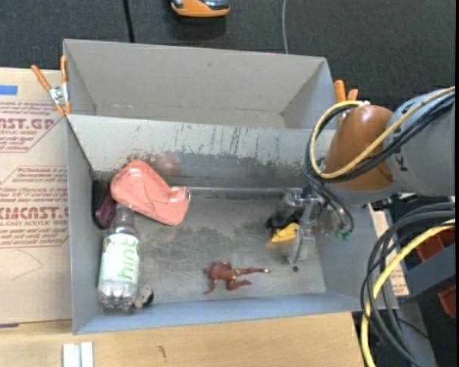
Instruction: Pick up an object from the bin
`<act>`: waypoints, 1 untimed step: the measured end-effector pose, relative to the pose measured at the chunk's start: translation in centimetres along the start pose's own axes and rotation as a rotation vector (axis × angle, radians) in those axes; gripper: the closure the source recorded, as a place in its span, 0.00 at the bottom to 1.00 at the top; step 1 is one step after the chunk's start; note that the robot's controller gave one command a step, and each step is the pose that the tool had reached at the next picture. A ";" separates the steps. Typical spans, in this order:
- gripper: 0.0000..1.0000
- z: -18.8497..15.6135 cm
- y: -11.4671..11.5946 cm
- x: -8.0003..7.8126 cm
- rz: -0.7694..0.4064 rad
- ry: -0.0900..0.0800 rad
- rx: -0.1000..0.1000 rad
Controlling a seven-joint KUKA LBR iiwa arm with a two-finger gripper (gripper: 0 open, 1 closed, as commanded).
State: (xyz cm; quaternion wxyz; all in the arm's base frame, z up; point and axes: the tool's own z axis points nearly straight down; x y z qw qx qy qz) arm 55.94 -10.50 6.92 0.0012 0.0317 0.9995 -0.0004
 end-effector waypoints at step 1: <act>1.00 0.0 0.0 -0.1 0.070 -0.002 -0.002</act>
Offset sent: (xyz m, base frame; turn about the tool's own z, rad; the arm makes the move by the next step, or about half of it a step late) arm 0.0000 0.0000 0.0000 0.0000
